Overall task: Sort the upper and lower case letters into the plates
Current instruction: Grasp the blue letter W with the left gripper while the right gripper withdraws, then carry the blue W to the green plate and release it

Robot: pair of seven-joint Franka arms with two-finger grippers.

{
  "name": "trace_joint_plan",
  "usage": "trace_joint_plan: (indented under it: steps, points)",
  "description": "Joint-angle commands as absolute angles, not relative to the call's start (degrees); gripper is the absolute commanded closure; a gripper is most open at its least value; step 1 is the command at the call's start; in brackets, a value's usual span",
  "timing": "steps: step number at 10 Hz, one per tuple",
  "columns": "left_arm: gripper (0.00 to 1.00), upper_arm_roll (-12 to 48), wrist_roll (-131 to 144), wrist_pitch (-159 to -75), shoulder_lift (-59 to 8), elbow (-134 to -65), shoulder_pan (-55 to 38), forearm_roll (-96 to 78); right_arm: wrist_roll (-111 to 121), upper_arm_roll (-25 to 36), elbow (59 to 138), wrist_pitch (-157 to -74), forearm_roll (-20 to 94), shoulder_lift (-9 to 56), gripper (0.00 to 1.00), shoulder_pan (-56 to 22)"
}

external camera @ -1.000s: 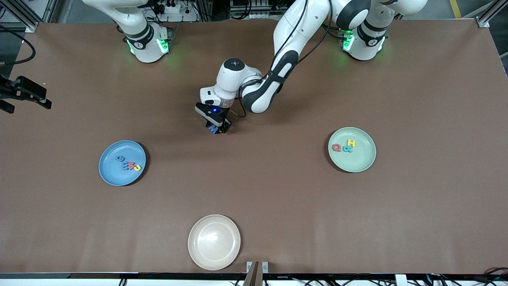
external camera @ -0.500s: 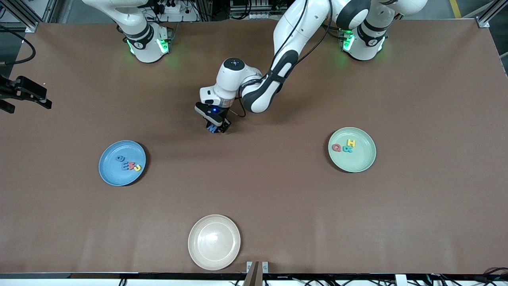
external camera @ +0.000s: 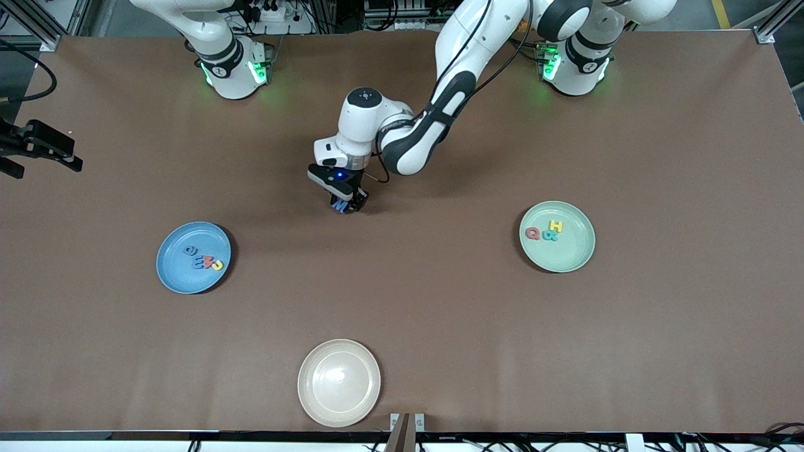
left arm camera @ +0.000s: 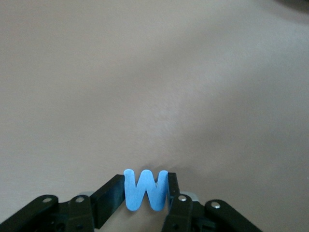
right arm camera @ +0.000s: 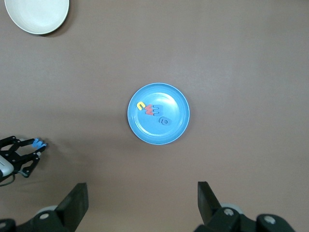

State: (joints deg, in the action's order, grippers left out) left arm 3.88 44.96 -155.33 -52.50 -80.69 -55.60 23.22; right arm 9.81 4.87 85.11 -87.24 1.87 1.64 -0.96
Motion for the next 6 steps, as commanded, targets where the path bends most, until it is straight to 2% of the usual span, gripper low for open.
trace_joint_plan:
  steps: [1,3,4,6]
  points:
    - [0.88,4.7,42.7,-152.9,-47.2,-86.1,-52.8,24.5,9.9,4.3,85.5,-86.7,2.9,0.7,0.0,0.0]
    - [0.9,7.0,37.6,-147.6,-43.4,-89.6,-47.0,24.4,9.9,4.3,85.5,-86.7,2.9,0.8,0.0,0.0]
    - [0.91,10.1,34.5,-144.8,-41.3,-92.2,-41.9,24.3,9.9,4.3,85.5,-86.7,2.9,0.8,0.0,0.0]
    - [0.98,14.8,28.5,-139.2,-34.3,-100.8,-32.0,24.3,9.9,4.3,85.5,-86.7,2.9,0.8,0.0,0.0]
